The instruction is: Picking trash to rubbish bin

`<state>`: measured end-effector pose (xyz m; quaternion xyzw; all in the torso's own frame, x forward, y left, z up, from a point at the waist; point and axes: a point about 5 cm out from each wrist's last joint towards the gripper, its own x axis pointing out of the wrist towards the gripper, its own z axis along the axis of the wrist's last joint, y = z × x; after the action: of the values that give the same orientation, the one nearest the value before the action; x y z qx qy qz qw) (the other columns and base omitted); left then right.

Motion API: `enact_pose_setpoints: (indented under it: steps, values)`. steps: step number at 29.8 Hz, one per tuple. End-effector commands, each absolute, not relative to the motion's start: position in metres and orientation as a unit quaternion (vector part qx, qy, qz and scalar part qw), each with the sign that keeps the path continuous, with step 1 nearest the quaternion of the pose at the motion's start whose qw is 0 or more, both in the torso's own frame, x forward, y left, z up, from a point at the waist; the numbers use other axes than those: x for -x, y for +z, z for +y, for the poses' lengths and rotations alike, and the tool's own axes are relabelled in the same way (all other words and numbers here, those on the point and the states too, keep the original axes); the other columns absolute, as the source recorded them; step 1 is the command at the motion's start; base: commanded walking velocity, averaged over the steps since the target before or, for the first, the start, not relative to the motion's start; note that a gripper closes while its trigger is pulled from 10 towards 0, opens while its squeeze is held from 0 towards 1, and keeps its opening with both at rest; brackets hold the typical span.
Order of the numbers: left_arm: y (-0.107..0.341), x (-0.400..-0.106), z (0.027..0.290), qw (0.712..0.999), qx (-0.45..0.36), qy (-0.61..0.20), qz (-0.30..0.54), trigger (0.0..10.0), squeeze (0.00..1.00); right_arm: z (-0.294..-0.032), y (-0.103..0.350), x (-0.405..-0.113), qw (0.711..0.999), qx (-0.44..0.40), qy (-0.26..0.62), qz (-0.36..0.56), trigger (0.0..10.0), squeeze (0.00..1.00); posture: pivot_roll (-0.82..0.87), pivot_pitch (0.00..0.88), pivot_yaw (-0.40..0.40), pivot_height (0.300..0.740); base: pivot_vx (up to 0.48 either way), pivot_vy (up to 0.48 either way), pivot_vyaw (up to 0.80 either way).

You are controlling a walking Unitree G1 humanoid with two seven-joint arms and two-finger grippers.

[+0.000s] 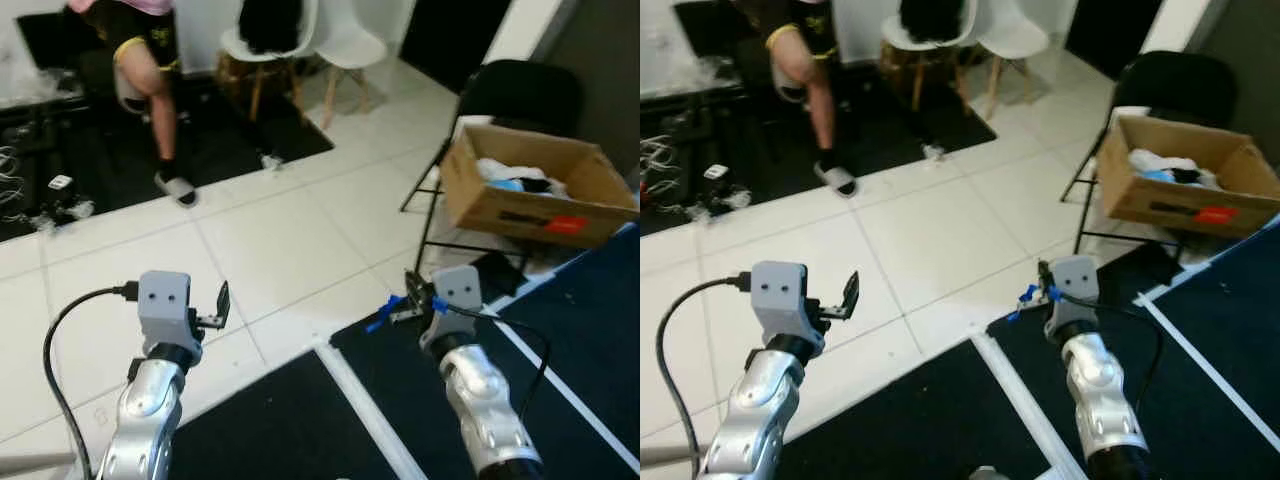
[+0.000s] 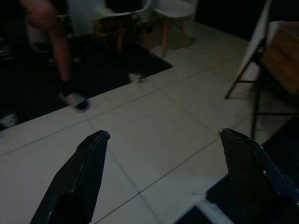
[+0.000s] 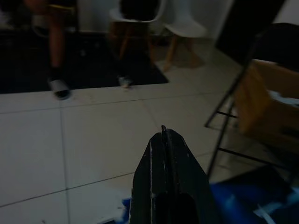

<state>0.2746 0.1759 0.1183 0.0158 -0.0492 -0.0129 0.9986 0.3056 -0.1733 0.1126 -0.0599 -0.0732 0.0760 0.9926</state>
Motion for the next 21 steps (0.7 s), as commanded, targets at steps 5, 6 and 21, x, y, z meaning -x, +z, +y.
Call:
enact_pose_setpoints:
  steps: [5,6,21]
  values:
    - [0.1127,-0.2742,0.1772,0.999,-0.020,-0.005,-0.036,10.0,0.00,-0.1751,0.1044,-0.3021,0.994,0.061,0.072,-0.058,10.0,0.00,0.03,0.154,-0.046,0.740,0.000,0.000,-0.80]
    - [0.1129,-0.2754,0.1771,0.999,-0.016,-0.004,-0.036,10.0,0.00,-0.1753,0.1048,-0.3031,0.994,0.061,0.072,-0.058,10.0,0.00,0.03,0.156,-0.046,0.740,0.000,0.000,-0.80]
    - [0.1123,-0.2775,0.1732,0.999,-0.003,-0.009,-0.030,10.0,0.00,-0.1816,0.1031,-0.3060,0.995,0.060,0.058,-0.051,10.0,0.00,0.02,0.162,-0.048,0.740,0.000,0.000,-0.80]
